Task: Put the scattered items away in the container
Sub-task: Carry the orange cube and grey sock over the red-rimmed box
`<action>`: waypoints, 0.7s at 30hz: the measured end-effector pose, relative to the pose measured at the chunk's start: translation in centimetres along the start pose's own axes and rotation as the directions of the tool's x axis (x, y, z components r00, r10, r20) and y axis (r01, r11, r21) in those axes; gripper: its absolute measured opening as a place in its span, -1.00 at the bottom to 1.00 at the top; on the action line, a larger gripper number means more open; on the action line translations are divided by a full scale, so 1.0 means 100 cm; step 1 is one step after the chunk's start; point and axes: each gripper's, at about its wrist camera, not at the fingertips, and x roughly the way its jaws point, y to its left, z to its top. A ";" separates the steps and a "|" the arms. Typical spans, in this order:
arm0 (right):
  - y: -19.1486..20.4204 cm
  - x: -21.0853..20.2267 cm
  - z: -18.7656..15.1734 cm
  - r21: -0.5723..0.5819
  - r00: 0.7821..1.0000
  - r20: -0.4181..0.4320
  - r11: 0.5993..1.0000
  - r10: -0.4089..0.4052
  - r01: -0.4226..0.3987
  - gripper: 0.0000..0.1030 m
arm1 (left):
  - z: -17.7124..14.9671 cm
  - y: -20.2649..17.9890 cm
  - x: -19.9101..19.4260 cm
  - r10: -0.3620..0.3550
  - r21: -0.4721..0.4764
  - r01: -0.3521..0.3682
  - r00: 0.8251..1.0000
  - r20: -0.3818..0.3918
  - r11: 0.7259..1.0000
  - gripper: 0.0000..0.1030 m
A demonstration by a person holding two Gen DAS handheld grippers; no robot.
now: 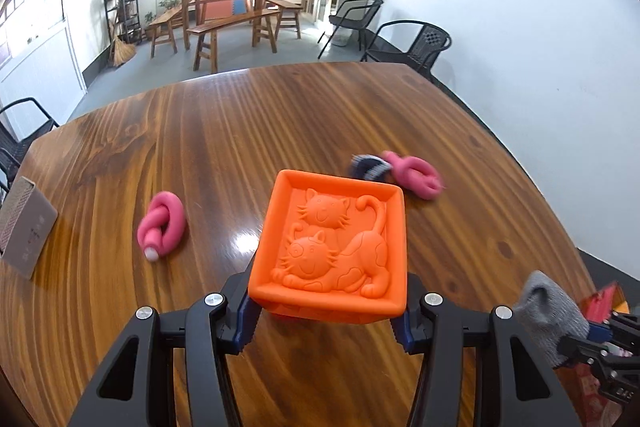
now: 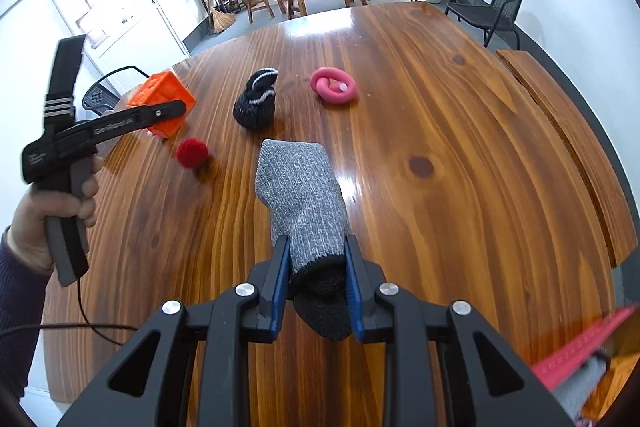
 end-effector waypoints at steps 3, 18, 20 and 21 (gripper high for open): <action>-0.006 -0.018 -0.014 0.013 1.000 0.011 1.000 0.001 -0.001 -0.46 | -0.025 -0.029 -0.026 -0.019 0.011 0.019 1.000 -0.015 1.000 0.06; -0.081 -0.132 -0.087 0.097 0.994 0.081 0.994 -0.067 0.059 -0.46 | -0.089 -0.187 -0.097 -0.151 0.103 0.156 0.987 -0.056 0.982 0.06; -0.096 -0.147 -0.096 0.112 0.992 0.090 0.991 -0.088 0.078 -0.46 | -0.094 -0.212 -0.099 -0.170 0.134 0.178 0.983 -0.064 0.975 0.06; -0.104 -0.155 -0.100 0.121 0.990 0.093 0.989 -0.102 0.090 -0.46 | -0.097 -0.229 -0.101 -0.184 0.153 0.192 0.981 -0.069 0.969 0.06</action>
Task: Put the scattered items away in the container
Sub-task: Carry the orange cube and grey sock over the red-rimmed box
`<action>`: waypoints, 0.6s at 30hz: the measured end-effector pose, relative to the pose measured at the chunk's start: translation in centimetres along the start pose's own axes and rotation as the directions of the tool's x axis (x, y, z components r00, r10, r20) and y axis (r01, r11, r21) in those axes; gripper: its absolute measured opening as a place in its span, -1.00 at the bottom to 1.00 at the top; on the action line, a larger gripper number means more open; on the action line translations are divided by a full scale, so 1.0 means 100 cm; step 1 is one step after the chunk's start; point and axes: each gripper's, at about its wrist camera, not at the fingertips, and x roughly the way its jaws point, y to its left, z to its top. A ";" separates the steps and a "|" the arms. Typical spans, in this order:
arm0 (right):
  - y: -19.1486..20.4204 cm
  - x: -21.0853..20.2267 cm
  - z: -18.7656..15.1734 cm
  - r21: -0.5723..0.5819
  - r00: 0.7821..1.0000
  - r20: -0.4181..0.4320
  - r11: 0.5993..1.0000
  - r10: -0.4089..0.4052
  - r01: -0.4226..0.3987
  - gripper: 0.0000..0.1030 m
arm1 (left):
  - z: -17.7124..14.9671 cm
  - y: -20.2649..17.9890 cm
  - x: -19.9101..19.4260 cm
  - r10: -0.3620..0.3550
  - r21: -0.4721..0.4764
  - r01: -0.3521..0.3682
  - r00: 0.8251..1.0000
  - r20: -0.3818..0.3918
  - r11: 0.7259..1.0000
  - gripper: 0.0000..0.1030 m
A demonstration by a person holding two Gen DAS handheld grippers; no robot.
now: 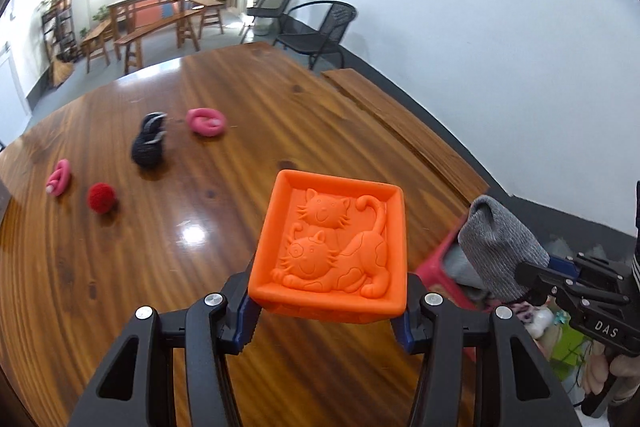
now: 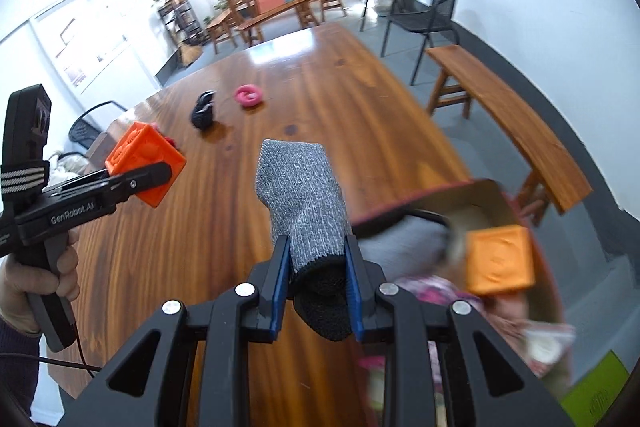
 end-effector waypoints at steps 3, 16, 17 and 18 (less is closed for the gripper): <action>-0.026 -0.019 -0.008 0.027 0.999 0.014 0.999 -0.033 0.033 -0.46 | 0.003 -0.034 0.005 -0.031 0.035 0.031 1.000 -0.005 0.999 0.06; -0.108 -0.061 -0.041 0.134 0.996 0.032 0.988 -0.080 0.075 -0.46 | 0.003 -0.152 0.023 -0.119 0.165 0.124 0.992 -0.040 0.978 0.07; -0.110 -0.062 -0.044 0.135 0.996 0.031 0.988 -0.078 0.073 -0.46 | 0.003 -0.158 0.024 -0.122 0.171 0.128 0.992 -0.042 0.977 0.07; -0.112 -0.063 -0.046 0.133 0.997 0.030 0.989 -0.075 0.070 -0.46 | 0.002 -0.164 0.026 -0.126 0.177 0.132 0.991 -0.044 0.975 0.07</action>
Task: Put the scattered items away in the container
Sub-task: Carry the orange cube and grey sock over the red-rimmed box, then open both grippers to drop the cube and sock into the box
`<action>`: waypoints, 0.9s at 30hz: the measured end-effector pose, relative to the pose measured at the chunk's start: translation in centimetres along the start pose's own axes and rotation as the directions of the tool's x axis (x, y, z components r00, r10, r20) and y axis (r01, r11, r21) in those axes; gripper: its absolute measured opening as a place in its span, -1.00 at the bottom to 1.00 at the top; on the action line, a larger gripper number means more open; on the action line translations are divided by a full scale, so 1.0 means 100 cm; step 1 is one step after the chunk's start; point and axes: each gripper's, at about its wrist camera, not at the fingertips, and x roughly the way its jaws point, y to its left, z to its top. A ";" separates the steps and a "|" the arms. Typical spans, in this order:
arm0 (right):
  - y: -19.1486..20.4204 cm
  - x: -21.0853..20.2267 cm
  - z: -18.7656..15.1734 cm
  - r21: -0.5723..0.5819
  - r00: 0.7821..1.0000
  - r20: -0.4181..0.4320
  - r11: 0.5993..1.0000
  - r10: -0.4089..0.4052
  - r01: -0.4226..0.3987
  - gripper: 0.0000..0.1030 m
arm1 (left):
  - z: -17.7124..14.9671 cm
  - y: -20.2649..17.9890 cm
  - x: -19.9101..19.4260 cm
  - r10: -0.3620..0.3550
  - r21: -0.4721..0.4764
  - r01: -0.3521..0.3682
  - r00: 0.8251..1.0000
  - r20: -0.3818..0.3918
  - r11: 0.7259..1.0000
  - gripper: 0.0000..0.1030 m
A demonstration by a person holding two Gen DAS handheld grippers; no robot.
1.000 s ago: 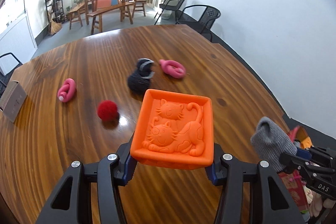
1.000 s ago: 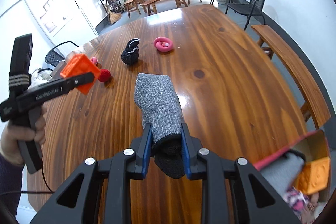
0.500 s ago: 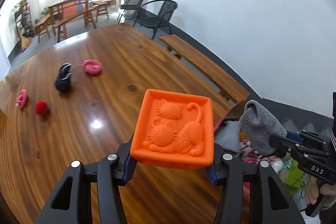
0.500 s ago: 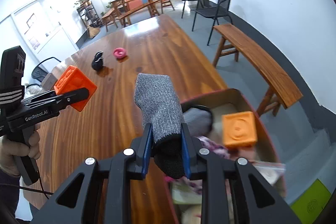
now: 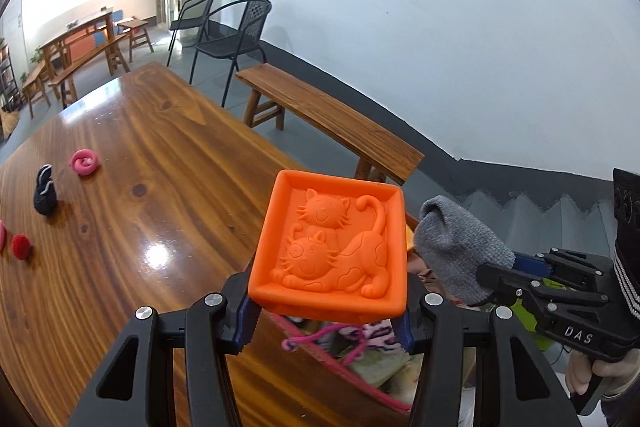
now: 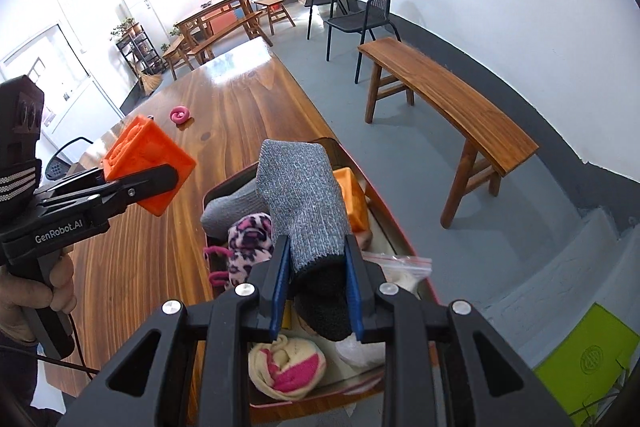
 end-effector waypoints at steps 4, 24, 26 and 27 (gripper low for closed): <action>-0.008 -0.002 -0.008 -0.003 1.000 -0.007 1.000 0.010 -0.010 -0.46 | 0.003 -0.020 0.006 -0.010 0.022 0.010 1.000 0.000 1.000 0.07; -0.023 0.003 -0.038 -0.003 0.993 -0.081 0.996 0.090 -0.090 -0.32 | 0.010 -0.049 0.017 -0.010 0.064 0.009 1.000 0.003 0.998 0.07; -0.024 0.001 -0.037 -0.003 0.994 -0.072 0.996 0.084 -0.084 -0.32 | 0.010 -0.049 0.017 -0.008 0.065 0.007 1.000 0.003 0.998 0.07; -0.025 0.001 -0.037 -0.002 0.994 -0.070 0.997 0.082 -0.083 -0.32 | 0.009 -0.049 0.017 -0.006 0.065 0.006 1.000 0.003 0.998 0.07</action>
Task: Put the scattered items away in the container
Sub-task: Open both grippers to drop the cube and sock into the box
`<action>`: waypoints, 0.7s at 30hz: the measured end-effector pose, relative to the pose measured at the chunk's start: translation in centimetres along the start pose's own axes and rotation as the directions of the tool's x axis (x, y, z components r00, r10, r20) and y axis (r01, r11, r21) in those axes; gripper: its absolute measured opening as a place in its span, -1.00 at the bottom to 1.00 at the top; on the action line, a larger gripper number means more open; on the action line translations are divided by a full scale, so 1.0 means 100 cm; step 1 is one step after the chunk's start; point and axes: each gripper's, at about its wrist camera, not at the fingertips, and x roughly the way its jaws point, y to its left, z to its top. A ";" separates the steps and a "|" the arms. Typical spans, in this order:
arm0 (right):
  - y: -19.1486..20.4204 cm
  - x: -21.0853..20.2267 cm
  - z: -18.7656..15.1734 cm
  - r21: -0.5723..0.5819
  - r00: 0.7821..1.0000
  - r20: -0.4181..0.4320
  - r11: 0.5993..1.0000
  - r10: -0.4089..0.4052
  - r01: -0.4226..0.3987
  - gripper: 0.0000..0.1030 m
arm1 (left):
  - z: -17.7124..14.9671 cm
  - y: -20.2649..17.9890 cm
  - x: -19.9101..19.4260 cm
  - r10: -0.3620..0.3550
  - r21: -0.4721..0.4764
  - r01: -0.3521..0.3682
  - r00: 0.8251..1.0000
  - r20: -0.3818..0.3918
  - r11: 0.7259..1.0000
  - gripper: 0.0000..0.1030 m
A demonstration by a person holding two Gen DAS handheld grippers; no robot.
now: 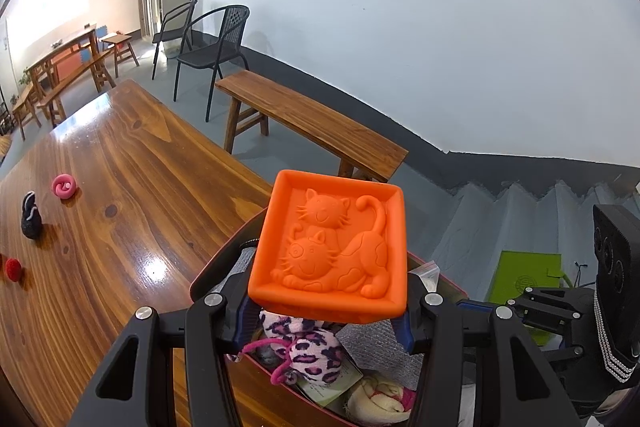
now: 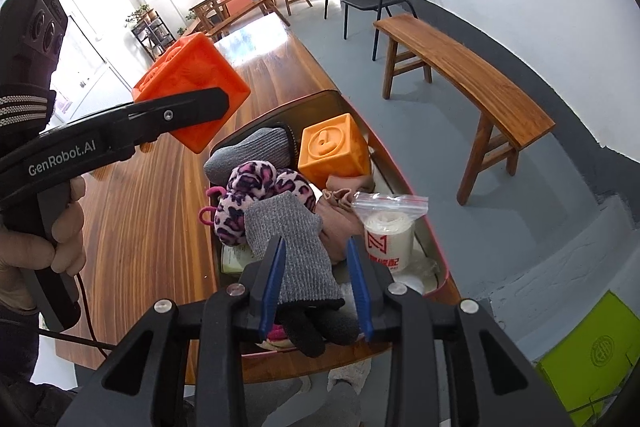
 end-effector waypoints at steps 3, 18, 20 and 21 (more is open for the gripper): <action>0.000 0.000 0.003 0.009 1.000 0.004 1.000 0.000 0.000 -0.32 | 0.000 -0.001 0.000 0.001 0.003 -0.001 1.000 -0.001 1.000 0.07; 0.002 0.002 0.004 0.014 1.000 0.001 1.000 0.002 -0.002 -0.32 | -0.005 0.028 0.004 0.057 -0.095 -0.059 0.998 -0.020 0.994 0.99; 0.005 0.005 0.006 0.010 1.000 -0.002 1.000 0.004 -0.004 -0.32 | -0.009 0.033 0.001 0.059 -0.108 -0.061 0.998 -0.020 0.992 0.99; 0.006 0.006 0.007 0.009 1.000 -0.003 1.000 0.006 -0.006 -0.32 | -0.011 0.035 0.000 0.062 -0.112 -0.064 0.998 -0.019 0.992 0.99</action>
